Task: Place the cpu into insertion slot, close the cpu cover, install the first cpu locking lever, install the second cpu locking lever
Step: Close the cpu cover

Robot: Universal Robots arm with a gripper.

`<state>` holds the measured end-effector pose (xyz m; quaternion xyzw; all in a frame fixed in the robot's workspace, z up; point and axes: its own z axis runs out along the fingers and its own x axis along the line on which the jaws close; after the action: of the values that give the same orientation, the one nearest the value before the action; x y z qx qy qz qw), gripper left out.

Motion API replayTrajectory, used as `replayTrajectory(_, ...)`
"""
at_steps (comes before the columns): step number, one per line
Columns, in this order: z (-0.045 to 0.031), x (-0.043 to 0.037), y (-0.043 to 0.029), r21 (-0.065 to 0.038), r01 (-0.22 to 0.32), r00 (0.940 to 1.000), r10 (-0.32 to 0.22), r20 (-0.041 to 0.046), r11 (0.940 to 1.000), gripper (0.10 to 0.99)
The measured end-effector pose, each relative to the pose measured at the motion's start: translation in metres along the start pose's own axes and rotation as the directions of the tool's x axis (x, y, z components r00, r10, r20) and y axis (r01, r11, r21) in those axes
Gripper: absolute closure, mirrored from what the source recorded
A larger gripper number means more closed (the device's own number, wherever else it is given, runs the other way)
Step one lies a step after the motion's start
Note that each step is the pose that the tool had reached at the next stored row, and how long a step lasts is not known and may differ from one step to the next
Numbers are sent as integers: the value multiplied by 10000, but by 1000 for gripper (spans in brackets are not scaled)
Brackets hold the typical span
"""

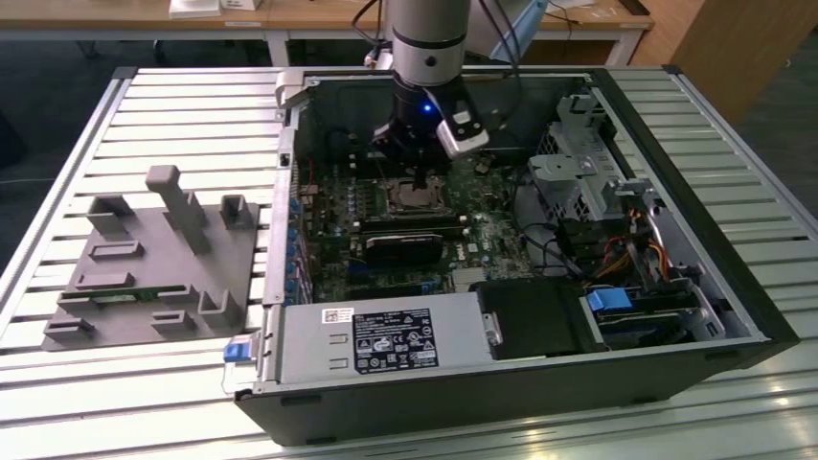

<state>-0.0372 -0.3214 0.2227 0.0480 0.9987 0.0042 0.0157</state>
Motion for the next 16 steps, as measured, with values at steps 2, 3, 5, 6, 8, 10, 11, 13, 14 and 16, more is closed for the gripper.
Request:
replayTrajectory(2,1,0,0,2,376,9993,-376,-3,9993,984)
replayTrajectory(3,2,0,1,10,504,9987,-504,-2,9987,984)
replayTrajectory(5,2,0,0,14,507,9987,-507,-2,9987,984)
replayTrajectory(6,2,0,0,16,496,9988,-496,-2,9988,984)
replayTrajectory(8,0,0,0,18,455,9990,-455,-3,9990,984)
replayTrajectory(10,-10,0,0,21,414,9991,-414,-3,9991,984)
replayTrajectory(11,-17,0,0,21,398,9992,-398,-3,9992,984)
replayTrajectory(13,-38,-1,0,21,378,9993,-378,-2,9993,984)
replayTrajectory(14,-51,-1,1,20,375,9993,-375,-2,9993,984)
replayTrajectory(16,-75,-2,1,20,372,9993,-372,-1,9993,984)
